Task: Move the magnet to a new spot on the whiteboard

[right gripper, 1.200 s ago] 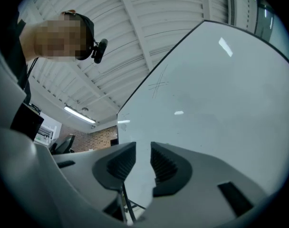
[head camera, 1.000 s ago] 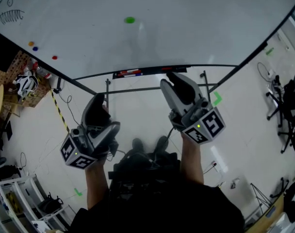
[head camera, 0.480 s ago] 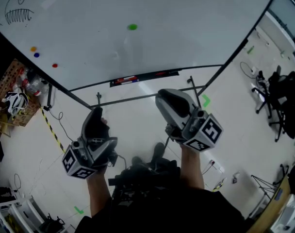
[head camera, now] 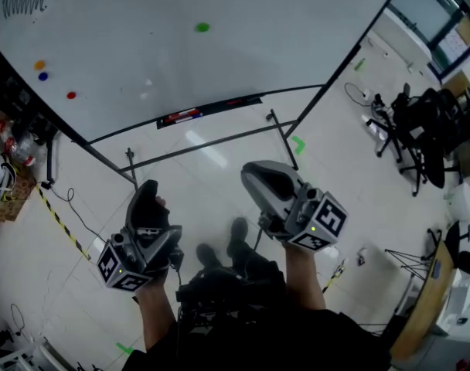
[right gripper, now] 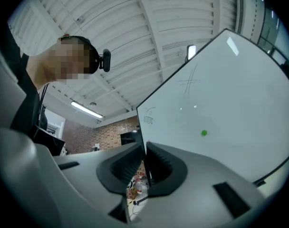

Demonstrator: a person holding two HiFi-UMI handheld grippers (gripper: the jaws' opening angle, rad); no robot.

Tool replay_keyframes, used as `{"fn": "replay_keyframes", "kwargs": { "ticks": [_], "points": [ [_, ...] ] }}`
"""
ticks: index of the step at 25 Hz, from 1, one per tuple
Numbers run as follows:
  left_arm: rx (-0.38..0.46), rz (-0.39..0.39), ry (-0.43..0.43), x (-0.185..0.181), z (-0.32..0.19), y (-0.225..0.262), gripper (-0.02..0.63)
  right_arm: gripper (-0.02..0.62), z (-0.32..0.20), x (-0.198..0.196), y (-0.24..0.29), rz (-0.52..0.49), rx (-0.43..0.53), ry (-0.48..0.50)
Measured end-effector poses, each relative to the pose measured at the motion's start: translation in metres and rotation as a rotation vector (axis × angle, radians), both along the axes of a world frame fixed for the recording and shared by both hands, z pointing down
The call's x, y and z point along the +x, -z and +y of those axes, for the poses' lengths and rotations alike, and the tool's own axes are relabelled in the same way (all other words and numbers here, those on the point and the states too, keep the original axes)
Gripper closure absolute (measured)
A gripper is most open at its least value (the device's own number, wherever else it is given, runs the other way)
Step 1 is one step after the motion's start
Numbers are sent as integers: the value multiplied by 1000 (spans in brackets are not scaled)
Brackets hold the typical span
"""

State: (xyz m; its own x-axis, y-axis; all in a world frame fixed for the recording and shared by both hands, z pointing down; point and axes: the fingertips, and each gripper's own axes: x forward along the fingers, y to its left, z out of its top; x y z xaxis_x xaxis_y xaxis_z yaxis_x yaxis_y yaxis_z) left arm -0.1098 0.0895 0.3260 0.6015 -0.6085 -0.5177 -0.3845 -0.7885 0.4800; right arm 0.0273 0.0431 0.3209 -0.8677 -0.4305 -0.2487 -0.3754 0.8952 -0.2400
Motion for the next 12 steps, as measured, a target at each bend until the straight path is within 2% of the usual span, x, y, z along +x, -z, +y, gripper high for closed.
{"fn": "replay_keyframes", "kwargs": {
  "ticks": [5, 9, 12],
  "points": [
    [33, 9, -11, -1, 17, 8, 193, 560, 18, -4, 9, -9, 10, 11],
    [89, -16, 59, -8, 20, 20, 193, 566, 25, -13, 19, -8, 33, 74],
    [90, -24, 71, -1, 22, 23, 193, 574, 29, -10, 30, -28, 63, 103]
  ]
}}
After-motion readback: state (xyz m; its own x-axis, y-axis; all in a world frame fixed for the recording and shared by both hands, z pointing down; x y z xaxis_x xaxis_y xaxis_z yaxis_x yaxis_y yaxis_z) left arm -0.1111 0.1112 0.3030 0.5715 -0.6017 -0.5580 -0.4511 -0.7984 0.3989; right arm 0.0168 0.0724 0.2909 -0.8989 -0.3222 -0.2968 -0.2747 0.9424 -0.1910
